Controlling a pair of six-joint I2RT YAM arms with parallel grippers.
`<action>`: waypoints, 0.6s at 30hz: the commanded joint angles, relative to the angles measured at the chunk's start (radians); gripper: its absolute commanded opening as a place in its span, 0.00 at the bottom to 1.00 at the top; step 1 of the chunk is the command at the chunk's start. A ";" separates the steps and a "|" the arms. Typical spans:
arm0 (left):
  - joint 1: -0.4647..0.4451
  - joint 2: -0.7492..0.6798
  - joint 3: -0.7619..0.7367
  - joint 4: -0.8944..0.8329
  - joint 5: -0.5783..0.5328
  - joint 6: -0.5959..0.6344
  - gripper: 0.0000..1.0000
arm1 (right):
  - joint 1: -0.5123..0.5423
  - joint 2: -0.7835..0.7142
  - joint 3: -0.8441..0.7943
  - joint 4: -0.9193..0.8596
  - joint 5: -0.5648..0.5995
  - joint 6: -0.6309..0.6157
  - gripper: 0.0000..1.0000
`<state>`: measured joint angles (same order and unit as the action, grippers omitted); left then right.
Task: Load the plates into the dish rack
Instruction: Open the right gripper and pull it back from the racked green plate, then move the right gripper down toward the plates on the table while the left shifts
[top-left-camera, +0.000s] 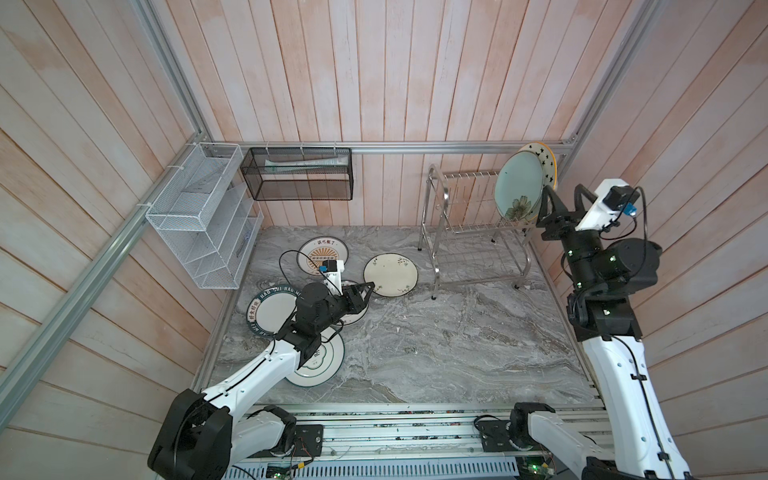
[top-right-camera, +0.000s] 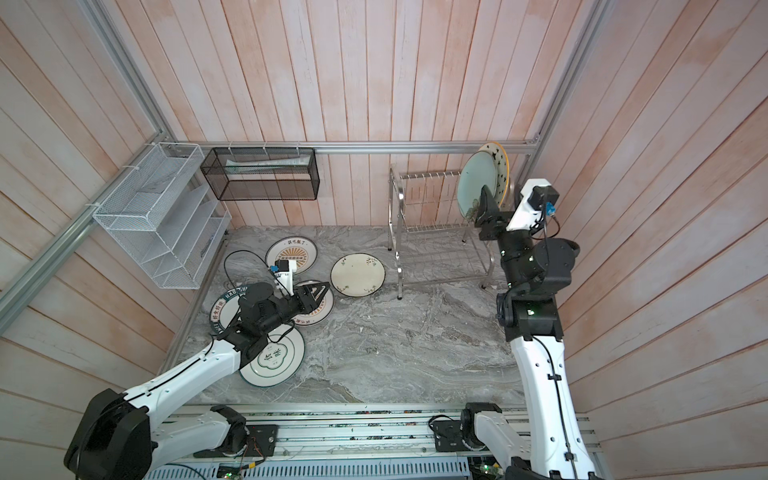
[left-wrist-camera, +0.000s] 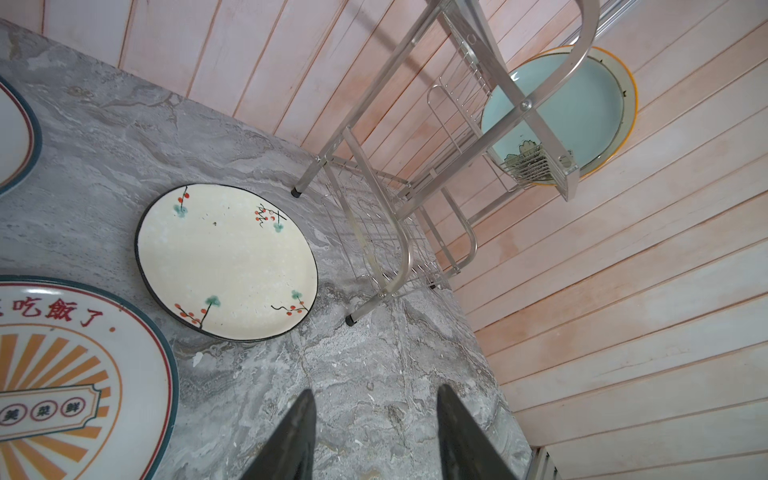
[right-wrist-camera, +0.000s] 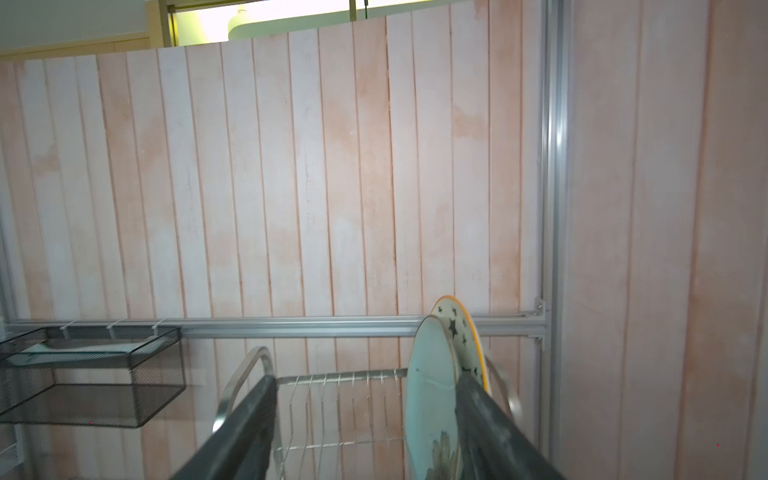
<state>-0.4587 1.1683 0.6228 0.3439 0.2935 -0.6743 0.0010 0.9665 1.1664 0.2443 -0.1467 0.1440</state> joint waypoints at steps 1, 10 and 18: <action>-0.001 -0.023 0.011 -0.006 -0.040 0.044 0.48 | 0.006 -0.051 -0.154 0.095 -0.110 0.174 0.68; -0.001 -0.035 -0.024 0.022 -0.078 0.009 0.49 | 0.268 -0.141 -0.534 0.178 -0.049 0.202 0.63; -0.002 -0.008 -0.041 0.033 -0.079 -0.041 0.50 | 0.584 0.049 -0.758 0.408 0.097 0.287 0.60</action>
<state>-0.4587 1.1538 0.5869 0.3656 0.2268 -0.7002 0.5468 0.9607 0.4023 0.5171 -0.1047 0.3866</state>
